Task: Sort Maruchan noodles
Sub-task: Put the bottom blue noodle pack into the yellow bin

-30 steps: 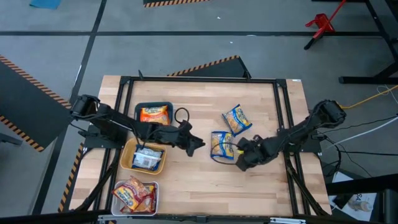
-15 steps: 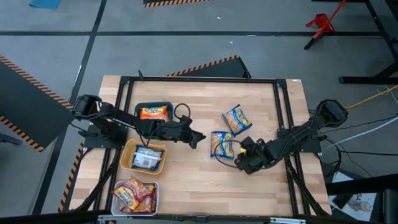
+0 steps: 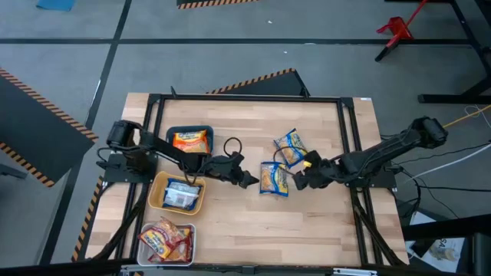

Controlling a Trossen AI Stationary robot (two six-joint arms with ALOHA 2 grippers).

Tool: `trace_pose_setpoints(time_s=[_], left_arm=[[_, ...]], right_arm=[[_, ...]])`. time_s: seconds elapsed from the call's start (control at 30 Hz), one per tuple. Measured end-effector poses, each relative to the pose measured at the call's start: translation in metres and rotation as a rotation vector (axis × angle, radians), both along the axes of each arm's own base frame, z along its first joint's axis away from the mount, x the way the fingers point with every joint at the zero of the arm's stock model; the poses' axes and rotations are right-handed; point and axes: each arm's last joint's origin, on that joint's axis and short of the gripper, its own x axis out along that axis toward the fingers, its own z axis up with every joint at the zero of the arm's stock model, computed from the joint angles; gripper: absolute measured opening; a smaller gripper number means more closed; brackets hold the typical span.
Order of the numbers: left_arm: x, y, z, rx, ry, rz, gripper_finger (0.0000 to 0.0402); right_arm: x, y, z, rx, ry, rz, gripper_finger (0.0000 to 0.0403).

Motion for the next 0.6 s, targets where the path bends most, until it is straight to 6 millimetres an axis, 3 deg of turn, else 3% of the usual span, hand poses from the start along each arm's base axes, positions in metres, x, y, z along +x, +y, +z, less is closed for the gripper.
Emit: trace_pose_setpoints(time_s=[0.23, 0.6], left_arm=[[0.003, 0.001, -0.020, -0.096, 0.058, 0.052, 0.0209], [0.004, 0.011, -0.029, -0.127, 0.105, 0.125, 0.0209]], right_arm=[[0.003, -0.001, -0.025, 0.089, -0.220, -0.066, 0.0316], [0.013, 0.001, -0.043, 0.052, -0.230, -0.131, 0.0316]])
